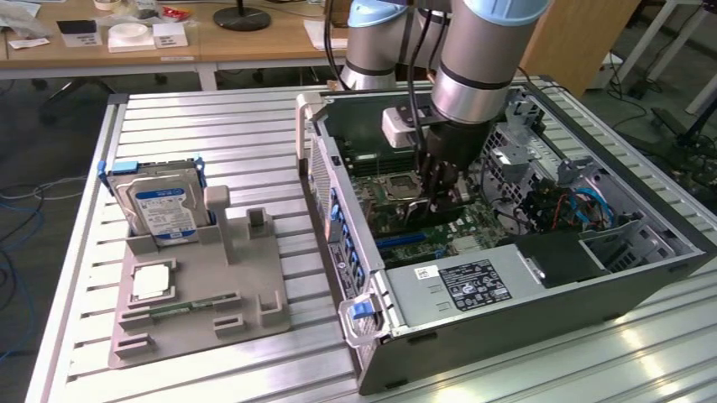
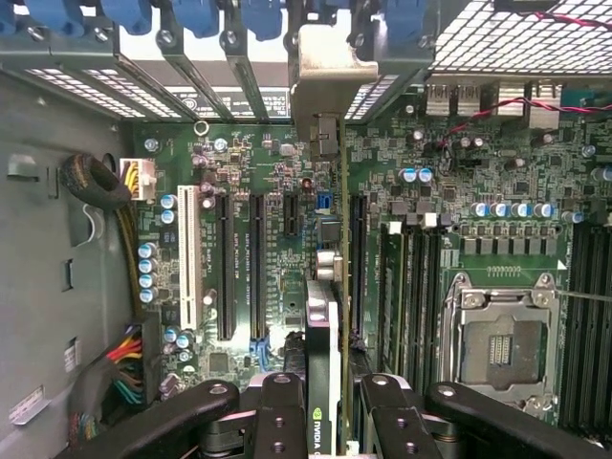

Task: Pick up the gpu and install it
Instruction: 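Insert the gpu into the slot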

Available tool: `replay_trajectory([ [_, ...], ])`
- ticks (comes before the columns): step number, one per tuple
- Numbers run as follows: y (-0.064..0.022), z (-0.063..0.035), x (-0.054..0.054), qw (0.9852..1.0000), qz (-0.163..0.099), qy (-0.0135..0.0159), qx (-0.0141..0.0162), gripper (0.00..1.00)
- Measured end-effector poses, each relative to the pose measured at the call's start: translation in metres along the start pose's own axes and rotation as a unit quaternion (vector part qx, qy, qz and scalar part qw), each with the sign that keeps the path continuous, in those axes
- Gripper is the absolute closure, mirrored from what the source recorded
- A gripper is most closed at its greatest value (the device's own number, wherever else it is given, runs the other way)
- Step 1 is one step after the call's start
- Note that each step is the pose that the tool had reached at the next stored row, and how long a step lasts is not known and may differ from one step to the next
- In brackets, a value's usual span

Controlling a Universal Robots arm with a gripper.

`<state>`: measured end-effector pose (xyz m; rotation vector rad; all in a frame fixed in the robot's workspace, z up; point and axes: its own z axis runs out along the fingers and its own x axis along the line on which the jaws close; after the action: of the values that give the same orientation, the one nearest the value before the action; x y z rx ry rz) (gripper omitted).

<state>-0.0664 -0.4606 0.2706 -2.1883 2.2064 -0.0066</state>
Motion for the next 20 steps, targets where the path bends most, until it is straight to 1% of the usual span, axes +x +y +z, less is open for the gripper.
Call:
replay_trajectory([
  [8, 0.0010, 0.0049, 0.0001, 1.0000, 0.000, 0.0001, -0.0001, 0.73],
  [20, 0.0067, 0.0059, 0.0001, 1.0000, 0.000, 0.0000, -0.0001, 0.73],
])
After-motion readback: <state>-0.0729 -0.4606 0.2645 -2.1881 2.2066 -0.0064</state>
